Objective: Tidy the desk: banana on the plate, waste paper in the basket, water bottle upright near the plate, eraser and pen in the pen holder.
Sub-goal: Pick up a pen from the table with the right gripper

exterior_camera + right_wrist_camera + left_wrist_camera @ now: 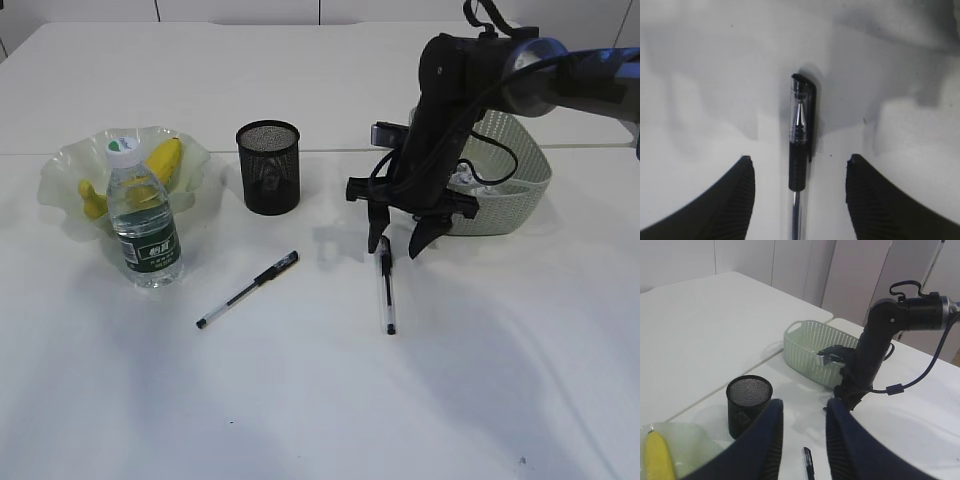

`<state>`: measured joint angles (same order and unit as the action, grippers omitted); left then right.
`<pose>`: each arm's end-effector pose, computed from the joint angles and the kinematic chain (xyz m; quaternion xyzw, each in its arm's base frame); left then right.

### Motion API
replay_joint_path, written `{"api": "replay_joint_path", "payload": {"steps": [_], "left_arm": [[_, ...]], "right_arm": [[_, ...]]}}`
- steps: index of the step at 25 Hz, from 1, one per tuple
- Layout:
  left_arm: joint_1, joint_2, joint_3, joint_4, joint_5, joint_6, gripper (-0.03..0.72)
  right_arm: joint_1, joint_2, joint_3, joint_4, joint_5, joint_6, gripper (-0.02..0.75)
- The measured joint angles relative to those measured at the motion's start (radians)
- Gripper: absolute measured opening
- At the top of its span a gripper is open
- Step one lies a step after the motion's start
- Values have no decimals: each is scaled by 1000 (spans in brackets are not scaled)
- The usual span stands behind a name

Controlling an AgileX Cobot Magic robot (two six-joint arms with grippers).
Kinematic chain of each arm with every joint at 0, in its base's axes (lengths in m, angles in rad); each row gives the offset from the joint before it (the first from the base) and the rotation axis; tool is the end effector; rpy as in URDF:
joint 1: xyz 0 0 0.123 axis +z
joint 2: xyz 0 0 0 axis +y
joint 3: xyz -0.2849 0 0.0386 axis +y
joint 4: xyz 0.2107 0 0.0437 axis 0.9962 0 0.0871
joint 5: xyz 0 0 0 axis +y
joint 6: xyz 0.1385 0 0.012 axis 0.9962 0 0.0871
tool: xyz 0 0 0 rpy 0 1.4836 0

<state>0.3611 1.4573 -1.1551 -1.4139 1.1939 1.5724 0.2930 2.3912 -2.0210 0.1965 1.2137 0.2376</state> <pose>0.2938 -0.0256 0.3588 0.2757 0.7309 -0.3023 0.5463 0.4310 0.1566 0.1173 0.0033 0.9950 0.0995 0.0112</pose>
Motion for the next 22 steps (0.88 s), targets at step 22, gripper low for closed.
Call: {"api": "replay_joint_path", "payload": {"steps": [22], "left_arm": [[0, 0, 0, 0, 0, -2, 193]], "right_arm": [[0, 0, 0, 1, -47, 10, 427]]}}
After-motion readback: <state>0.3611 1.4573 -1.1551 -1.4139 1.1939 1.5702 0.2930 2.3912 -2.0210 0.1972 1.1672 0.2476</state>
